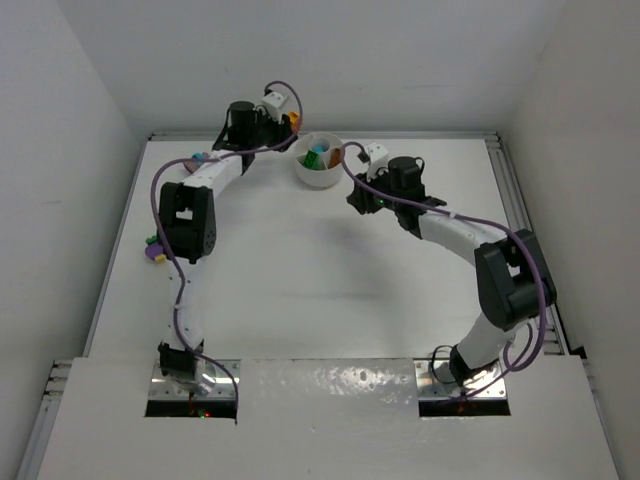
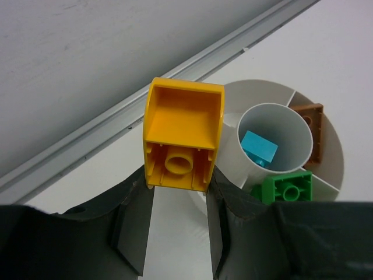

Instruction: Sort the legos into containers by color

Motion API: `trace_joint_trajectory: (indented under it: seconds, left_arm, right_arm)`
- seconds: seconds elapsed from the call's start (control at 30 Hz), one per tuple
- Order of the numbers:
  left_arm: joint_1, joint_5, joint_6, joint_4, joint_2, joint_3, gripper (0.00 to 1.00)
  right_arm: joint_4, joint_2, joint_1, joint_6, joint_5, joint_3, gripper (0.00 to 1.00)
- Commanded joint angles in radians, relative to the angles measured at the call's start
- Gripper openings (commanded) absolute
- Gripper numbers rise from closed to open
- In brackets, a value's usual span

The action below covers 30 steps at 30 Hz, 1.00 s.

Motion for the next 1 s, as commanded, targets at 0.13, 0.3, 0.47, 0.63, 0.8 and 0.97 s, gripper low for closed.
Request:
trace_joint_trajectory:
  seconds: [0.13,0.3,0.47,0.63,0.8,0.97]
  left_arm:
    - [-0.064,-0.132,-0.063,0.149,0.097,0.103,0.00]
    - [-0.079,-0.173,-0.103,0.144,0.131,0.122,0.00]
    - [-0.081,-0.182,-0.123,0.121,0.131,0.111,0.01]
    - [-0.082,-0.178,-0.119,0.100,0.127,0.099,0.09]
    - [-0.085,-0.173,-0.094,0.074,0.115,0.105,0.11]
    - [-0.090,-0.166,-0.062,0.039,0.104,0.097,0.18]
  right_arm:
    - [0.027,0.045,0.000,0.091,0.017,0.084,0.00]
    - [0.002,0.052,-0.001,0.095,0.022,0.100,0.00]
    - [0.005,0.045,0.000,0.092,0.023,0.089,0.00]
    - [0.011,0.032,0.000,0.083,0.023,0.066,0.00]
    - [0.014,0.019,0.000,0.066,0.031,0.054,0.00]
    - [0.034,0.008,0.002,0.063,0.028,0.042,0.00]
